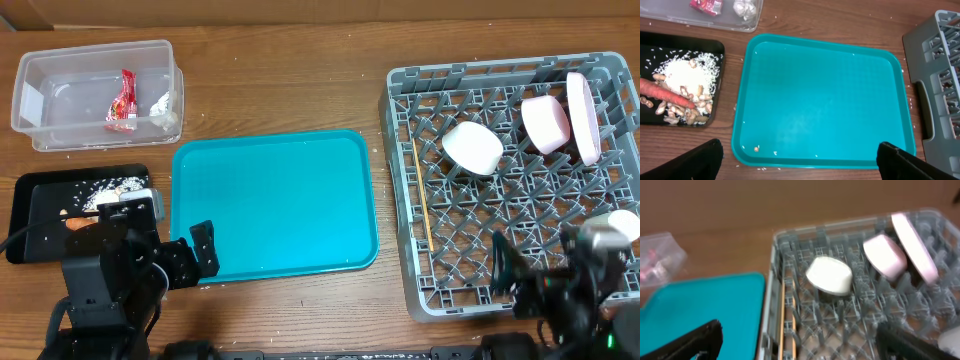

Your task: Sort waste into correct bins and load items into the dishwasher

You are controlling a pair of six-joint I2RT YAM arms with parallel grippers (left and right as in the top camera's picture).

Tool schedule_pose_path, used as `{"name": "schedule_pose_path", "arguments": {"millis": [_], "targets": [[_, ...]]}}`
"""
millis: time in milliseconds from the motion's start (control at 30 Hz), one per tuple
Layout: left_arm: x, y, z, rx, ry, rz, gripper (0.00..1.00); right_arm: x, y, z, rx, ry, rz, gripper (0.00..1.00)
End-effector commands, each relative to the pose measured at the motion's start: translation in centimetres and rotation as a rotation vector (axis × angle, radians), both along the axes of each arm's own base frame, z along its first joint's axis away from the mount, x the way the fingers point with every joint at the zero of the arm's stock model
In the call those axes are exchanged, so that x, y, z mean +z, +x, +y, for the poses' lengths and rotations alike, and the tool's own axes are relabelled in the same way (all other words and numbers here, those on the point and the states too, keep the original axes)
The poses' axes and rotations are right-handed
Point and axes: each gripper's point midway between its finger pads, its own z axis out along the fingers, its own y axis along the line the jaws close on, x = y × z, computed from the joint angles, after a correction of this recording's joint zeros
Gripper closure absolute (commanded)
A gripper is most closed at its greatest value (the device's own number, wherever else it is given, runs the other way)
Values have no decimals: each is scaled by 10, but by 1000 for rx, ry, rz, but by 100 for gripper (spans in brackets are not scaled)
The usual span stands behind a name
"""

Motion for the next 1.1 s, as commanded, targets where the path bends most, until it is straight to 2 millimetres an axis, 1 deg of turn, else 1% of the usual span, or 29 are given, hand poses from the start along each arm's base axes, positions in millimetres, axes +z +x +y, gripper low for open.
{"name": "schedule_pose_path", "arguments": {"millis": [0, 100, 200, 367, 467, 567, 633, 700, 800, 1067], "targets": [[-3, 0, 1, 8, 5, 8, 0, -22, -4, 0, 1, -1, -51, 0], [-3, 0, 1, 8, 5, 8, 0, -40, 4, 1, 8, 7, -122, 0], [-3, 0, 1, 8, 5, 8, 0, -54, 23, 6, 26, 19, -215, 0], [-3, 0, 1, 8, 5, 8, 0, -68, 64, 10, 27, 29, -385, 0], [-3, 0, 1, 8, 5, 8, 0, -74, 78, 11, 27, 38, -508, 0], [-3, 0, 1, 8, 5, 8, 0, -87, 85, 11, 26, 42, -572, 0], [-3, 0, 1, 8, 5, 8, 0, -96, 86, 14, 39, 37, -528, 0], [-3, 0, 1, 8, 5, 8, 0, -109, 87, 16, 52, 41, -472, 0], [-3, 0, 1, 8, 5, 8, 0, -135, 87, 18, 59, 39, -367, 0], [-3, 0, 1, 8, 5, 8, 0, -135, 88, 16, 52, 37, -365, 0]]}}
